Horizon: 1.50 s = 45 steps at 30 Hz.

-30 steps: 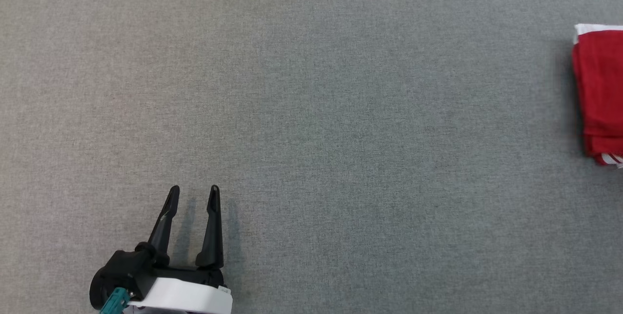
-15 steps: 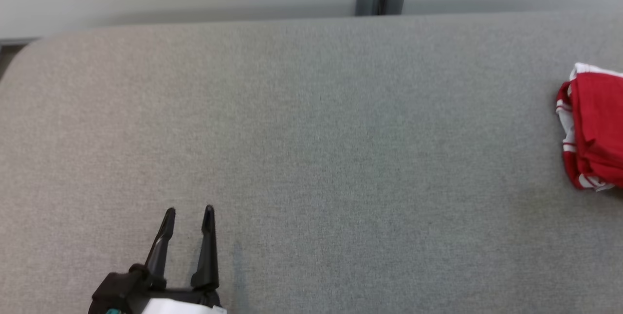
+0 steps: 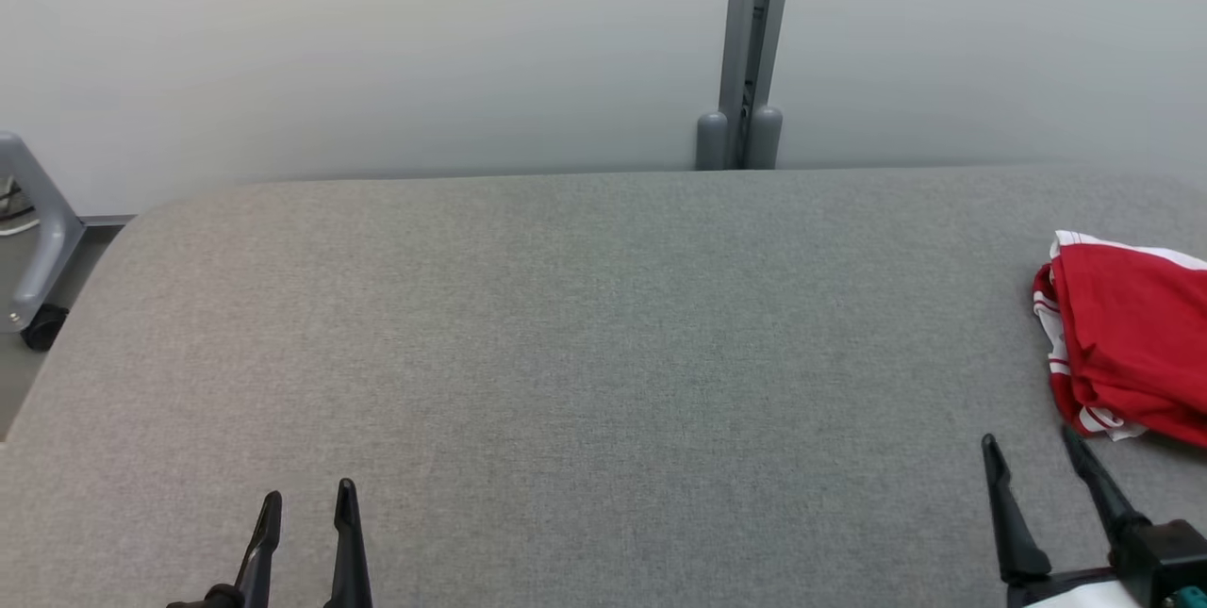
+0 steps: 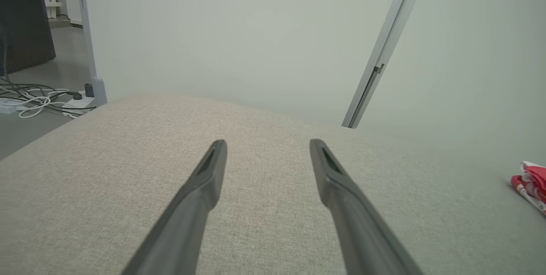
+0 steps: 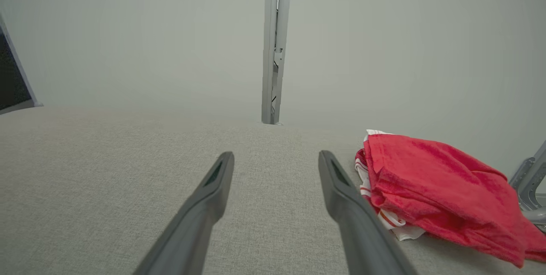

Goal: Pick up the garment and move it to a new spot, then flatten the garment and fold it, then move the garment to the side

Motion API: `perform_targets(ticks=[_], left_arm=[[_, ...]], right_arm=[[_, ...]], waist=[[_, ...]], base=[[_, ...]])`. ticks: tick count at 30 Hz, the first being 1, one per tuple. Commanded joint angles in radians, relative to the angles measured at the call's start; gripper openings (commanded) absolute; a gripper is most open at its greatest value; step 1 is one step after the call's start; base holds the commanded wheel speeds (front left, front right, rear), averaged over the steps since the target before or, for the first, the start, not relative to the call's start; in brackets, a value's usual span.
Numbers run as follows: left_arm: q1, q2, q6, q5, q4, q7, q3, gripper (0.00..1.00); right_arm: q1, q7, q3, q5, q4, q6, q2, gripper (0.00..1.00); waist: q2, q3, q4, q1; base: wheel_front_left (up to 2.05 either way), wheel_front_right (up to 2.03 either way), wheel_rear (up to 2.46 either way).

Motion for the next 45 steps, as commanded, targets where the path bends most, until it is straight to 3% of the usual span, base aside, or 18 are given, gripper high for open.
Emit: perform_targets(ticks=[1, 7, 23, 24, 29, 45], left_arm=[[0.001, 0.003, -0.006, 0.002, 0.011, -0.001, 0.007, 1.0], [-0.022, 0.004, -0.024, 0.011, 0.046, -0.001, -0.005, 1.0], [-0.036, 0.004, -0.041, -0.008, 0.086, -0.001, -0.011, 1.0], [-0.026, 0.0, -0.039, -0.004, 0.088, 0.0, -0.012, 0.0], [-0.004, -0.007, -0.04, -0.015, 0.132, 0.004, -0.014, 0.0], [-0.072, -0.003, -0.075, -0.281, 0.144, 0.08, 0.025, 0.0]], right_arm=[[0.027, -0.009, -0.043, -0.058, -0.038, 0.0, 0.02, 1.0], [0.067, -0.009, -0.068, -0.182, -0.081, 0.0, 0.058, 1.0], [0.07, -0.009, -0.089, -0.146, -0.09, 0.0, 0.06, 1.0], [0.063, -0.004, -0.085, -0.146, -0.08, 0.0, 0.063, 0.0], [0.075, 0.007, -0.081, -0.134, -0.031, 0.0, 0.079, 0.0], [0.017, 0.084, -0.086, 0.216, -0.009, 0.0, 0.074, 0.0]], waist=[[0.0, -0.011, 0.007, 0.0], [0.0, -0.023, 0.006, 0.0], [0.0, -0.038, -0.014, 0.0], [0.0, -0.038, -0.014, 0.0], [0.0, -0.038, -0.015, 0.0], [0.0, -0.029, -0.017, 0.0]], base=[[0.0, 0.0, 0.0], [0.0, 0.0, 0.0], [0.0, 0.0, 0.0], [0.0, 0.0, 0.0], [0.0, 0.0, 0.0], [0.0, 0.0, 0.0]])
